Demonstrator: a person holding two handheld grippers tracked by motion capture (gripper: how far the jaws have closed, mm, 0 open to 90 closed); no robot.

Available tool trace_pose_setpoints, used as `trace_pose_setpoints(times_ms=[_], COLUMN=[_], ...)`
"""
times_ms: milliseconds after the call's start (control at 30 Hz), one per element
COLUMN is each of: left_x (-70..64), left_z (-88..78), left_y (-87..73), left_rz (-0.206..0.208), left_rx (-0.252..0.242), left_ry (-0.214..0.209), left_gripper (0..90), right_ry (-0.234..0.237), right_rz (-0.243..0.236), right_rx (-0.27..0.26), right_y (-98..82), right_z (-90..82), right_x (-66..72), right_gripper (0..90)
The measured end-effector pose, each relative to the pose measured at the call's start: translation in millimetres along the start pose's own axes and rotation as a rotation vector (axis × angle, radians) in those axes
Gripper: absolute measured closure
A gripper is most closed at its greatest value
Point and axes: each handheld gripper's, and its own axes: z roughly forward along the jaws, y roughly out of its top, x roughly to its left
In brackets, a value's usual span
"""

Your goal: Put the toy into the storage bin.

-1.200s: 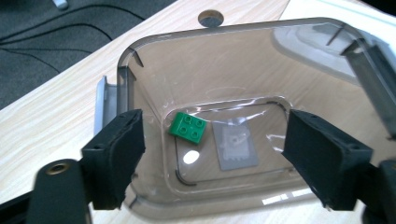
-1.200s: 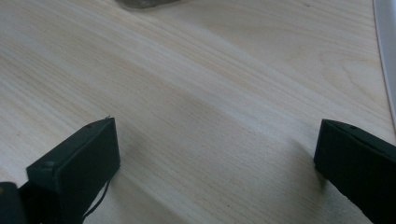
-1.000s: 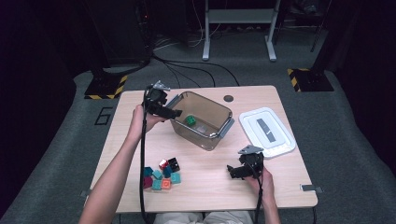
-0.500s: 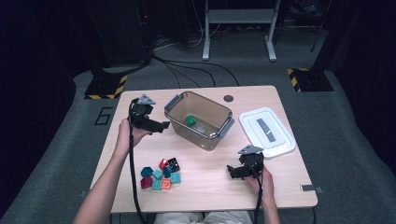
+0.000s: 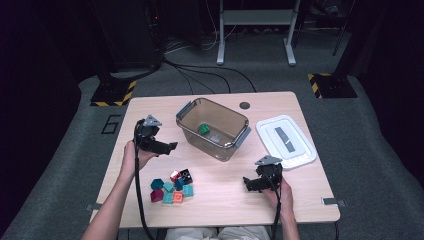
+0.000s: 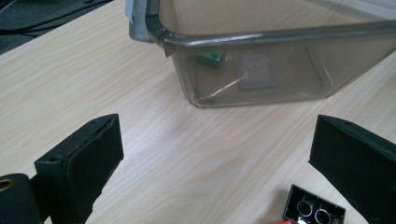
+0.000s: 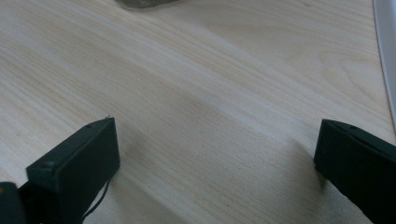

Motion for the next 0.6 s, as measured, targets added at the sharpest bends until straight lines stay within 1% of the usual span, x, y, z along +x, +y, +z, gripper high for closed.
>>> trace_pose_setpoints(times_ms=[67,100,133,233,300,367,400,467,533,600], left_x=[0.3,0.1,0.1,-1.1,-1.1,-2.8,-3.3,-4.8,-7.0,-9.3], left_z=[1.6,3.0,3.3,6.2,7.9,11.2,11.9,15.4,20.7,26.1], left_y=[-3.7,-6.1,-7.7,-12.0,-15.0,-18.6,-19.7,-23.0,-27.0,-30.7], left_rz=[-0.001,-0.007,-0.006,-0.006,0.002,-0.002,0.002,-0.007,-0.005,-0.014], left_rx=[0.01,0.006,0.015,0.016,0.038,0.035,0.043,0.041,0.054,0.069], left_ry=[0.002,0.002,0.001,0.003,-0.008,-0.01,-0.008,-0.015,-0.024,-0.033], left_gripper=[2.5,2.4,2.4,2.4,3.0,3.7,3.8,3.9,3.9,4.0], right_ry=[0.001,0.0,0.001,0.001,0.001,0.001,0.001,0.001,0.001,0.001], right_rz=[-0.01,-0.003,-0.01,-0.009,-0.007,-0.009,-0.009,-0.01,-0.009,-0.006], right_rx=[0.001,0.0,0.001,0.001,0.001,0.001,0.001,0.001,0.001,0.001], right_y=[-0.2,-0.1,-0.2,-0.2,-0.3,-0.2,-0.2,-0.2,-0.2,-0.3], right_z=[-0.1,0.0,-0.1,-0.1,-0.1,-0.1,-0.1,-0.1,-0.1,-0.2], right_x=[-0.7,-0.2,-0.7,-0.6,-0.5,-0.6,-0.6,-0.7,-0.6,-0.5], right_gripper=[0.0,0.0,0.0,0.0,0.0,0.0,0.0,0.0,0.0,0.0])
